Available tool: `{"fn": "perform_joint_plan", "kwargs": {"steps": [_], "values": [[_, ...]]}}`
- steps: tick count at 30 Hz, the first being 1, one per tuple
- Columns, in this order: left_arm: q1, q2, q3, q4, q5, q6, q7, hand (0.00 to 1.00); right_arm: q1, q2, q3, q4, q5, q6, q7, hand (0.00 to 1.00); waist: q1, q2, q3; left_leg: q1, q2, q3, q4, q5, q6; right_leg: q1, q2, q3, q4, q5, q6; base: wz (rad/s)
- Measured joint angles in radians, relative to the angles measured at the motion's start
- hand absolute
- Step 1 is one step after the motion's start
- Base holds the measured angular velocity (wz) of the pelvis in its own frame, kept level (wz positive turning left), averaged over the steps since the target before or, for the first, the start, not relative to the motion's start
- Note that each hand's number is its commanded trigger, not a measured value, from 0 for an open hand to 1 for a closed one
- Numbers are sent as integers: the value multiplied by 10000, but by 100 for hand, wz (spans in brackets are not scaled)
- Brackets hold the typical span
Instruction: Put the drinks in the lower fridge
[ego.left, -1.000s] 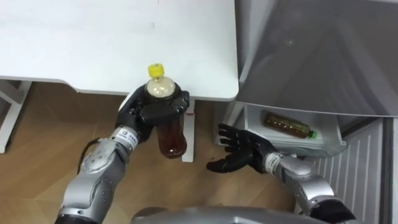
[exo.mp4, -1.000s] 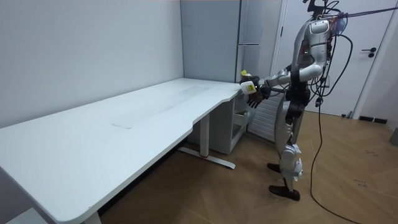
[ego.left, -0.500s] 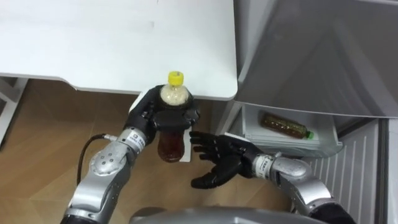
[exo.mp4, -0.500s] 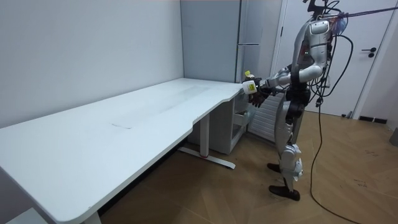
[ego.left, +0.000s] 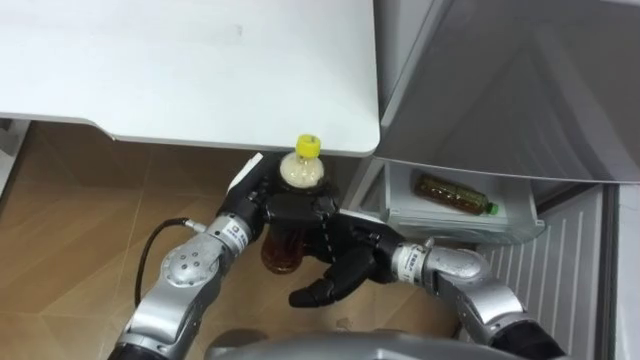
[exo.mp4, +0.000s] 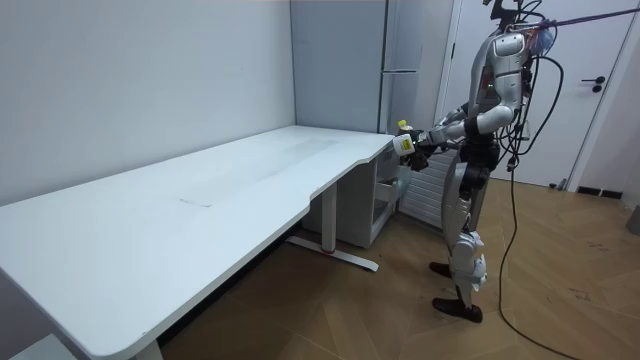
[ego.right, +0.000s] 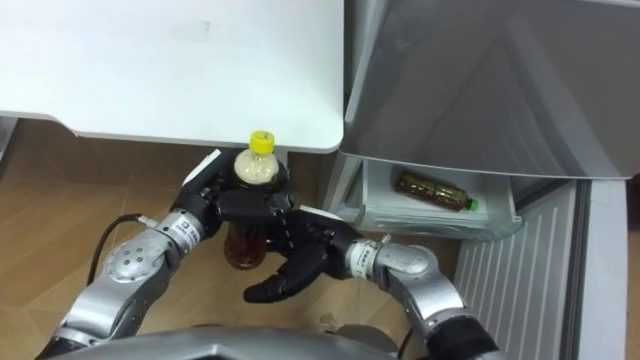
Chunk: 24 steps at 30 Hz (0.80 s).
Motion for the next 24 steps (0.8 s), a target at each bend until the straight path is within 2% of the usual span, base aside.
{"fn": "perform_joint_plan", "kwargs": {"steps": [2,4,8,9,11,12,20,24], "values": [[-34,13,-54,11,66,-83,-46,100,3,-27,31,-3,148,0,-39,0,3,81,-3,-14,-2,2,5,0,0,-13,-2,1,-1,2,-2,0],[-36,29,-63,21,66,-134,-46,100,2,-21,64,-27,171,0,-115,0,-3,169,-62,-87,-3,4,8,1,0,-97,-3,7,9,5,-7,0],[-58,72,-68,41,72,-198,-45,100,-37,-21,187,-45,271,-1,-238,0,-12,308,-102,-121,-1,19,9,9,-4,-214,-18,12,138,1,-3,0],[-64,76,-68,61,77,-249,-45,100,-44,-20,199,-46,311,-1,-258,37,-9,311,-101,-121,-1,20,9,12,-5,-228,-22,6,172,1,-2,0],[-72,75,-68,198,85,-492,-45,100,-74,-19,253,-45,372,-2,-356,75,-3,302,-103,-111,-11,90,27,12,-4,-233,-38,14,173,1,-2,-6],[-72,76,-68,206,87,-504,-44,100,-75,-18,265,-45,374,-2,-373,100,1,301,-103,-110,-17,104,29,12,-4,-235,-42,21,173,1,-2,-7],[-171,107,-534,236,130,-750,-108,100,-175,-25,274,57,414,8,-1498,100,5,319,-91,-139,-28,195,-5,11,4,-292,-45,94,179,2,-4,-3],[-198,81,-733,236,151,-938,-116,100,-212,-28,221,54,501,16,-1723,100,11,326,-89,-118,-26,249,20,12,3,-314,-32,160,178,3,-5,-5]]}}
